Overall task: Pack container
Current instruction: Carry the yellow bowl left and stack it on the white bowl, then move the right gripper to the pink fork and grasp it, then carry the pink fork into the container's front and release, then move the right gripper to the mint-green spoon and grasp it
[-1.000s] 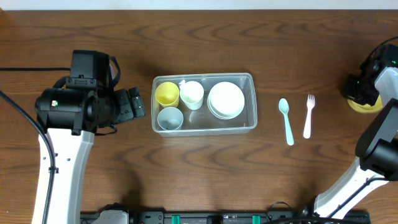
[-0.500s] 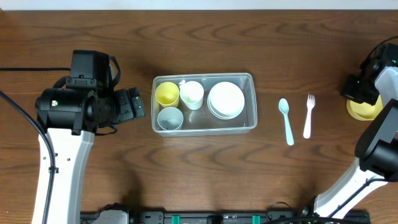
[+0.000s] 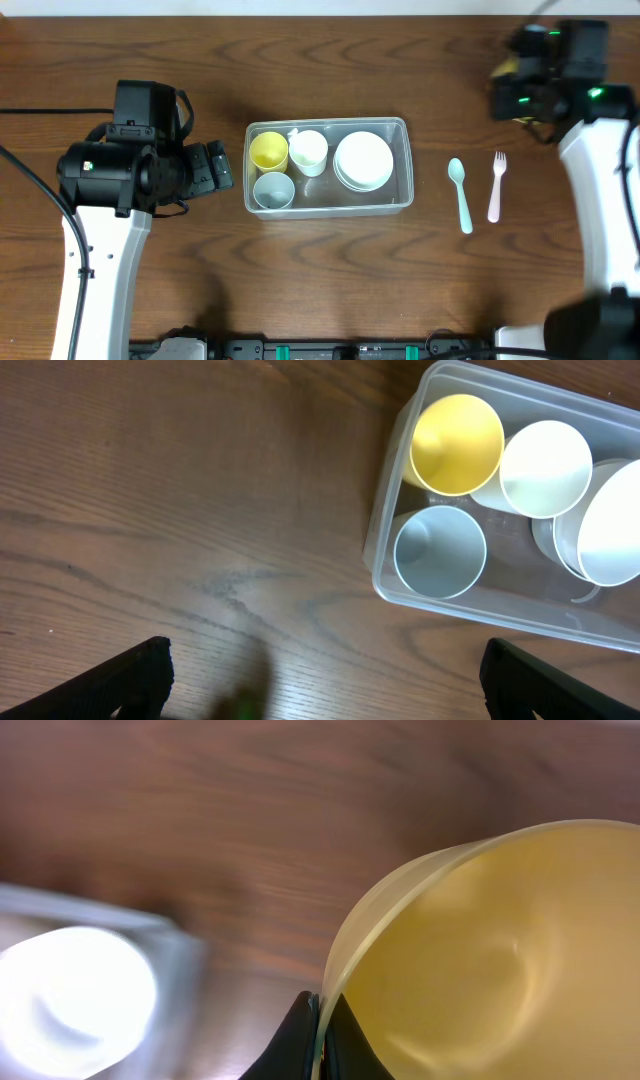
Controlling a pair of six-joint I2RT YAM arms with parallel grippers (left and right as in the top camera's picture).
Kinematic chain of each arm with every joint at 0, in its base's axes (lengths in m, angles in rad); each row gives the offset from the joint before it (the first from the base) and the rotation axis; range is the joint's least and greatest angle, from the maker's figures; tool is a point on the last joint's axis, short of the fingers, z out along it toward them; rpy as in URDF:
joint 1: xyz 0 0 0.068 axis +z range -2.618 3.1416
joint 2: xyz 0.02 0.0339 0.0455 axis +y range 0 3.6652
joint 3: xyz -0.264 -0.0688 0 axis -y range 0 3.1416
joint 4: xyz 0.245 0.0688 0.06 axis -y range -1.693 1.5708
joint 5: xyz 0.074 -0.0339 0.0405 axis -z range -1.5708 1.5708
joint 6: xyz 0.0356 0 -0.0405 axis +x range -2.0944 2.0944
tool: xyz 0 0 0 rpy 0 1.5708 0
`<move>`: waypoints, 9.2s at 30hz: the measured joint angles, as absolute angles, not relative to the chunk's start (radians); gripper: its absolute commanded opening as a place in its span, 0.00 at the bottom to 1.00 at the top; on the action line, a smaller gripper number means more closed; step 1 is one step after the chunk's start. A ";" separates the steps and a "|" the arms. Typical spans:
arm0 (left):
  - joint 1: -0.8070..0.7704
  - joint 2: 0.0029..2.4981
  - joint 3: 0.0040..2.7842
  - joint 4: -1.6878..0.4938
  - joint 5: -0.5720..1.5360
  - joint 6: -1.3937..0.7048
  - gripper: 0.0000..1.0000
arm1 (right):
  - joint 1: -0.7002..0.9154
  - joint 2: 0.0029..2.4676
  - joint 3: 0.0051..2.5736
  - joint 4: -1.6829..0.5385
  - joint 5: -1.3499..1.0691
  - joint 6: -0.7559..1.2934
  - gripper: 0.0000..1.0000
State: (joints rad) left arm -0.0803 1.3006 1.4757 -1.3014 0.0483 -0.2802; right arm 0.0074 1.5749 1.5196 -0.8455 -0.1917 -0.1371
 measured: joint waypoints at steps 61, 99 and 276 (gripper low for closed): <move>-0.080 1.301 1.476 -1.302 0.048 -0.280 0.98 | -0.018 1.552 1.563 -0.983 0.130 0.142 0.85; -0.080 1.301 1.476 -1.320 0.048 -0.280 0.98 | -0.162 2.105 1.464 -0.934 0.020 0.097 0.91; -0.080 1.301 1.476 -1.322 0.048 -0.280 0.98 | 0.050 2.042 1.380 -1.039 -0.043 -0.050 0.99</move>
